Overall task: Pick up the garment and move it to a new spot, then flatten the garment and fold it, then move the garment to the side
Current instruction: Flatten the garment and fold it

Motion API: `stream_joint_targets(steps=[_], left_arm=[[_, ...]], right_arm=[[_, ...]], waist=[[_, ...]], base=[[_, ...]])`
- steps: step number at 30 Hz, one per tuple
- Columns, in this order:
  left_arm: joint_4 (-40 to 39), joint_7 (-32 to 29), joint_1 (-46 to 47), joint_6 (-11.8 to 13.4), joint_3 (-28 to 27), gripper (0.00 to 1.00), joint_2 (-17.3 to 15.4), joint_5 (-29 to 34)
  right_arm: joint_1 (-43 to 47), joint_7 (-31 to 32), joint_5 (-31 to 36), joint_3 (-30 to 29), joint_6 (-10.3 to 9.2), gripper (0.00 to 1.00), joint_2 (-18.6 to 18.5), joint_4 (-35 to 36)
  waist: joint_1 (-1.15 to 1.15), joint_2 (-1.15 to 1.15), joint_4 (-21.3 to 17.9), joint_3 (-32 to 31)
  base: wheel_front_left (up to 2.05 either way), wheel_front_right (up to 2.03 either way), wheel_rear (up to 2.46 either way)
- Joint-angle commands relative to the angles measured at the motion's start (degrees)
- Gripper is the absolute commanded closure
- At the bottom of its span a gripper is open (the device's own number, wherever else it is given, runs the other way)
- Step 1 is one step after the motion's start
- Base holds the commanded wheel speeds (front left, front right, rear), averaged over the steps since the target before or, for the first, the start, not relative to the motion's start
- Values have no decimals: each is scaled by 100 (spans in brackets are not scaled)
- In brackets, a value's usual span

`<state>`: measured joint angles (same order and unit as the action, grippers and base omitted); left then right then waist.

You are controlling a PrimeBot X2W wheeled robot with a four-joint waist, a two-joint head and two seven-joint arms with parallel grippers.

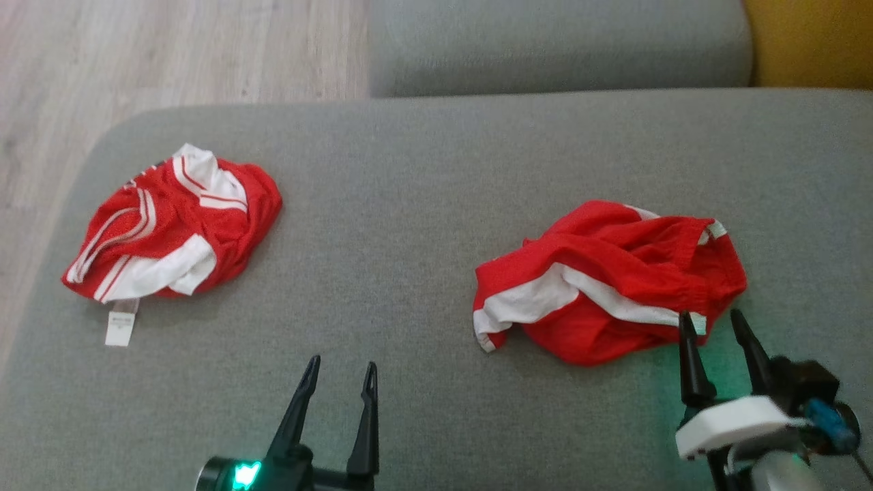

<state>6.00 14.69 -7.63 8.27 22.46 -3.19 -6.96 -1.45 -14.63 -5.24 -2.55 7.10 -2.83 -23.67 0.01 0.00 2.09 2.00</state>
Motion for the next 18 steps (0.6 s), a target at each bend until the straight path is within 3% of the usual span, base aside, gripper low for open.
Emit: stream_joint_targets(steps=[1,5,6,7,8,9,12,18], left_arm=[[-194,30,335,-1,-117,0,31,77],[-165,30,470,-5,-62,0,31,97],[-157,30,485,-3,-47,0,31,111],[-151,30,495,3,-31,0,31,119],[-145,30,504,12,-14,0,31,125],[-142,30,516,21,6,0,31,128],[-139,30,540,32,74,0,31,127],[-120,30,516,32,120,0,31,124]], right_arm=[[-348,-37,-112,138,39,0,-137,19],[-638,-37,-626,286,39,0,-188,-491],[-683,-37,-785,391,39,5,-208,-634],[-724,-37,-942,558,39,54,-242,-761],[-766,-37,-1112,714,39,92,-279,-838],[-812,-37,-1259,853,39,100,-331,-848],[-913,-37,-1503,1187,39,100,-557,-684],[-1088,-37,-1713,918,39,100,-773,-107]], waist=[[-1,0,22,200],[-1,0,-5,313],[-1,0,-8,321],[-1,0,-8,324],[-1,0,-9,328],[-1,0,-9,335],[-1,0,-19,307],[-1,0,-75,174]], base=[[0,0,0],[0,0,0],[0,0,0],[0,0,0],[0,0,0],[0,0,0],[0,0,0],[0,0,0]])
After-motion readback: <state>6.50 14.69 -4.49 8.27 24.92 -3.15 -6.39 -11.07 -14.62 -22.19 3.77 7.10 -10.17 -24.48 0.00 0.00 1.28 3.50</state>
